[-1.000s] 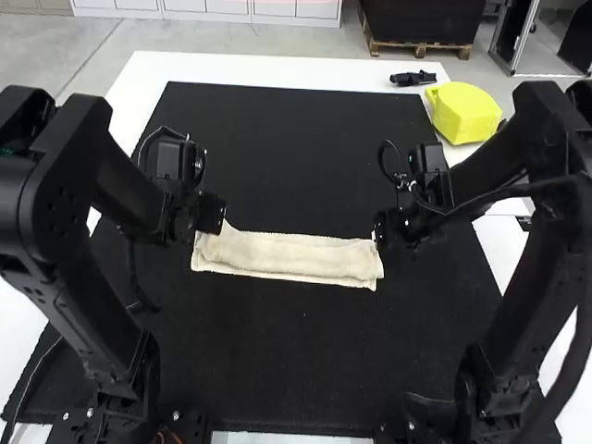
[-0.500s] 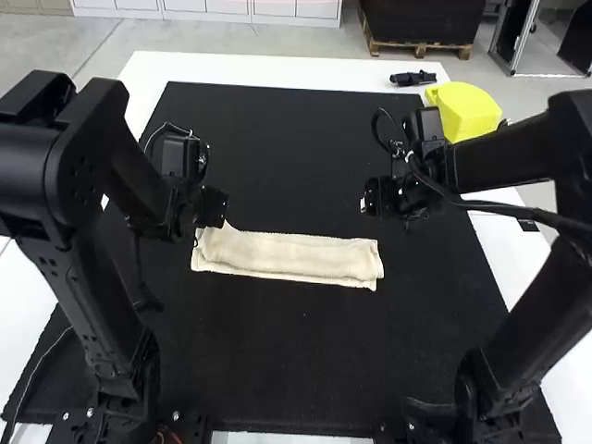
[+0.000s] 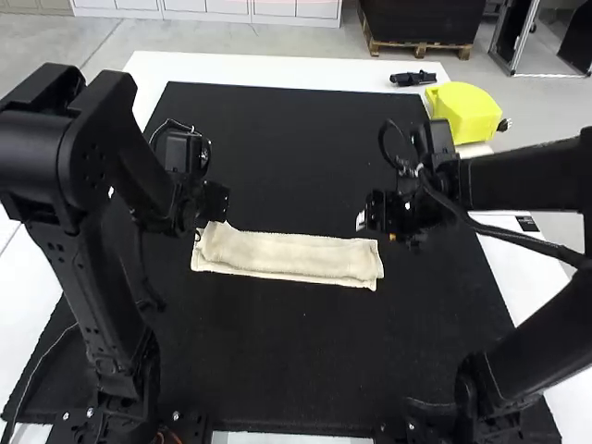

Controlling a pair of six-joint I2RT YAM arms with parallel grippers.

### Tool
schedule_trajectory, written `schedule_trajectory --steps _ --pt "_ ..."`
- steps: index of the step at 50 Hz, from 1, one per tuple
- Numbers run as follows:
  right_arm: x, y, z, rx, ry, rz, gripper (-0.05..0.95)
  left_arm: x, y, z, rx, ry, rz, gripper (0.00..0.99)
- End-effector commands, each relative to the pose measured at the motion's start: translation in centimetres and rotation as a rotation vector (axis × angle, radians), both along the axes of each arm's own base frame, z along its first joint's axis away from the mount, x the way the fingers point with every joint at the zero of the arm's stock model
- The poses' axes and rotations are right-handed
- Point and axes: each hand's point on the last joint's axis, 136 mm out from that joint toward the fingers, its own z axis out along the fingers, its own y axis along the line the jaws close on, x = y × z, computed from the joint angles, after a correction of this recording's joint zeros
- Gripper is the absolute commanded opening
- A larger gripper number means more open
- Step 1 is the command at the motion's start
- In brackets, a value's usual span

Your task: Fold the towel.

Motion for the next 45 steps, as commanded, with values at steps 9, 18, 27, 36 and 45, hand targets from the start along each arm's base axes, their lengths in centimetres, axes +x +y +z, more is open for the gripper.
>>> schedule_trajectory --steps 9,18,27,36,45 --pt "-0.3 -0.7 0.1 0.169 -0.019 -0.039 0.91 0.8 -0.1 1.1 -0.025 -0.035 0.004 0.957" --pt "0.1 -0.8 0.0 0.163 -0.047 -0.045 0.91 0.8 -0.1 1.6 -0.025 -0.042 0.005 0.957" --pt "0.5 -1.3 -1.1 0.117 -0.05 -0.069 0.91 0.8 -0.1 1.7 -0.024 -0.039 0.006 0.957" --pt "0.4 -1.5 -2.5 0.097 -0.04 -0.073 0.91 0.8 -0.2 1.8 -0.024 -0.04 0.007 0.957" --pt "0.5 -2.9 -4.7 0.001 -0.011 -0.104 0.91 1.1 -0.2 2.1 -0.023 -0.044 0.008 0.957"
